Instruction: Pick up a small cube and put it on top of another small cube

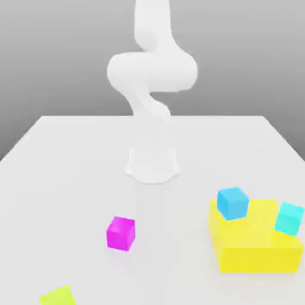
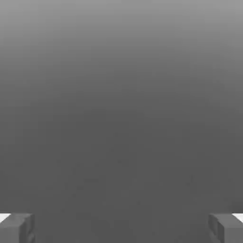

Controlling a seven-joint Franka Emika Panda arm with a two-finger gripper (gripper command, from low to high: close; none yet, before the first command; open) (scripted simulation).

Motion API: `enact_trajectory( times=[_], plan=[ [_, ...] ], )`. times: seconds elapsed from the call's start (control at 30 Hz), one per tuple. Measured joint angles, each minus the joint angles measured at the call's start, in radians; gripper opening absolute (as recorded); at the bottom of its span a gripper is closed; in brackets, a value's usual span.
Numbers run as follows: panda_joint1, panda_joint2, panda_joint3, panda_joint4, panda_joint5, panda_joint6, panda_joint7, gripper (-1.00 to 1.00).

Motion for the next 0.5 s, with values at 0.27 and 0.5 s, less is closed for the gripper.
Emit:
enact_trajectory(
  times=[0.27,0.5],
  plan=[
    [-0.117,0.297,0.04,0.021,-0.058,0.073,0.213,0.0],
    [-0.182,0.551,0.037,0.039,-0.102,0.135,0.39,0.0]
  ],
)
